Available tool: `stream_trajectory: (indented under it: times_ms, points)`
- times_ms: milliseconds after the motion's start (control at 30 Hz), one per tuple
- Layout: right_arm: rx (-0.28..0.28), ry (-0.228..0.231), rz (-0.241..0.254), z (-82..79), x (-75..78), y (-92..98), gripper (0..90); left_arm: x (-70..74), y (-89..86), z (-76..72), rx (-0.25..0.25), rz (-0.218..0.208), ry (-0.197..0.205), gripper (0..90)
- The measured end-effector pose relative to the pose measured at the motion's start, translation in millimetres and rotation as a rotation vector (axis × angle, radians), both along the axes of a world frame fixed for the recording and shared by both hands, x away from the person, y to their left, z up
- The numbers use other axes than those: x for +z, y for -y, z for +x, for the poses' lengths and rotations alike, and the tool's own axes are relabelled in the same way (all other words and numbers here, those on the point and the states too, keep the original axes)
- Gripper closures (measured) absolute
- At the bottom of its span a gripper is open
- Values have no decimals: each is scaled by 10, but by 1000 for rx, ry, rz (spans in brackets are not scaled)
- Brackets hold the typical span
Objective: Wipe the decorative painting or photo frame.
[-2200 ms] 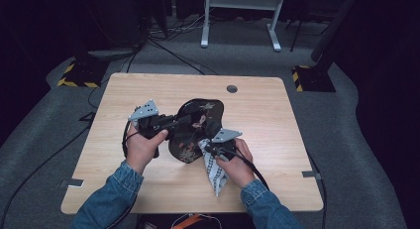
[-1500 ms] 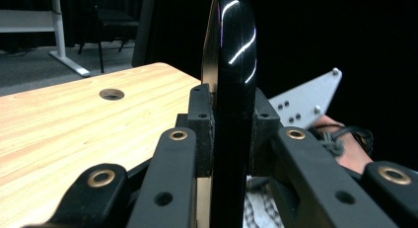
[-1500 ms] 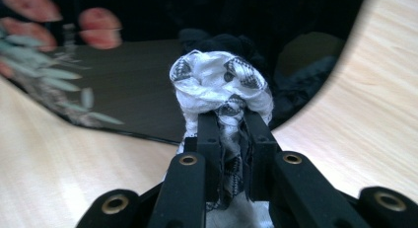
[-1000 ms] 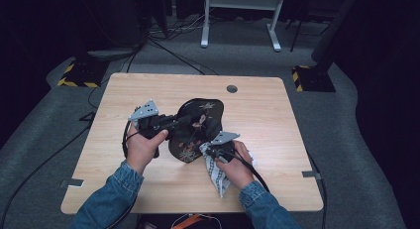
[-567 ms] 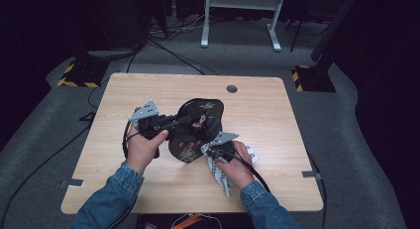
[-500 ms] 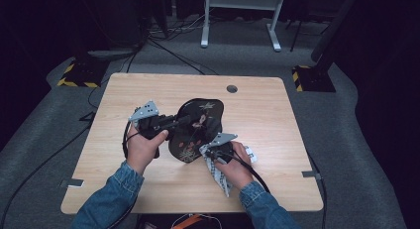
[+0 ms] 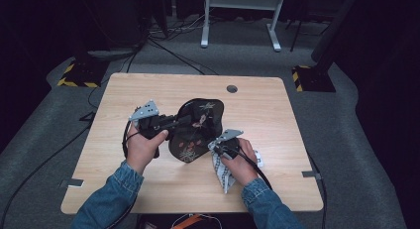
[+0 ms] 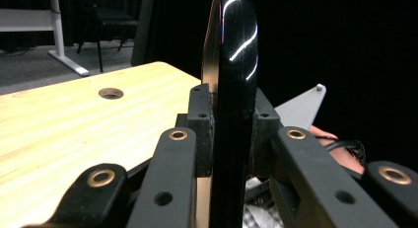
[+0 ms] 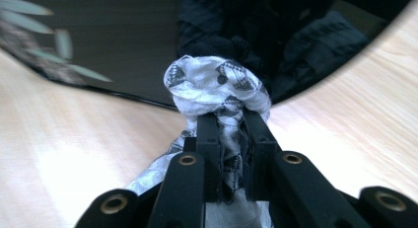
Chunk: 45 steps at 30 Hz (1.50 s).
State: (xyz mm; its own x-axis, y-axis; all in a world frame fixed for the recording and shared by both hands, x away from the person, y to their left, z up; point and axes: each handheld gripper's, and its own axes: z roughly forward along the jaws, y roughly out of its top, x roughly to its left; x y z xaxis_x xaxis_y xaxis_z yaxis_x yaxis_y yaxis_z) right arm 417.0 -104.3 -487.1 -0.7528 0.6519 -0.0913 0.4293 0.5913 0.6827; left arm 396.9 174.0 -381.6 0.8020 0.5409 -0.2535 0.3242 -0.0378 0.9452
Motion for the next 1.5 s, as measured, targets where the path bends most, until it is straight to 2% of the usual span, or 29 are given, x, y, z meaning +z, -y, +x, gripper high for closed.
stream_trajectory:
  times_ms: [67, 133, 233, 500, 600, 633, 700, 967, 1033, 1100, 1167, 1267, 1500]
  points:
    - [-27, 20, -14, 28, 1, 44, 806, -1, -2, 2, 4, 1, 3, 774]
    - [-31, 29, -23, 33, 7, 59, 807, -5, -1, 5, 9, -4, 1, 774]
    - [-53, 46, -11, 28, 69, 133, 807, -5, 3, 6, 4, -4, 3, 776]
    - [-71, 103, 162, -129, 519, 444, 808, 4, 12, 10, 0, -1, -4, 776]
    - [-65, 136, 207, -173, 703, 494, 808, 3, 11, 15, 0, -1, -2, 776]
    - [-65, 136, 207, -173, 703, 494, 808, 3, 11, 15, 0, -1, -2, 776]
    - [-53, 171, 240, -206, 894, 519, 808, 2, 11, 18, -2, 0, 0, 776]
    - [-11, 238, 295, -211, 1346, 494, 808, 9, 16, 10, -17, -4, -7, 775]
    - [-6, 248, 301, -210, 1403, 487, 808, 12, 12, 7, -22, -10, -16, 774]
    - [3, 269, 316, -209, 1519, 470, 808, 30, 18, -11, -26, 2, -9, 775]
    - [17, 277, 336, -201, 1607, 457, 808, 50, 25, -29, -35, 16, -5, 778]
    - [46, 285, 359, -189, 1723, 420, 808, 44, 24, -37, -53, 14, -3, 778]
    - [96, 289, 377, -149, 1918, 270, 808, 33, 14, -41, -56, 10, -1, 777]
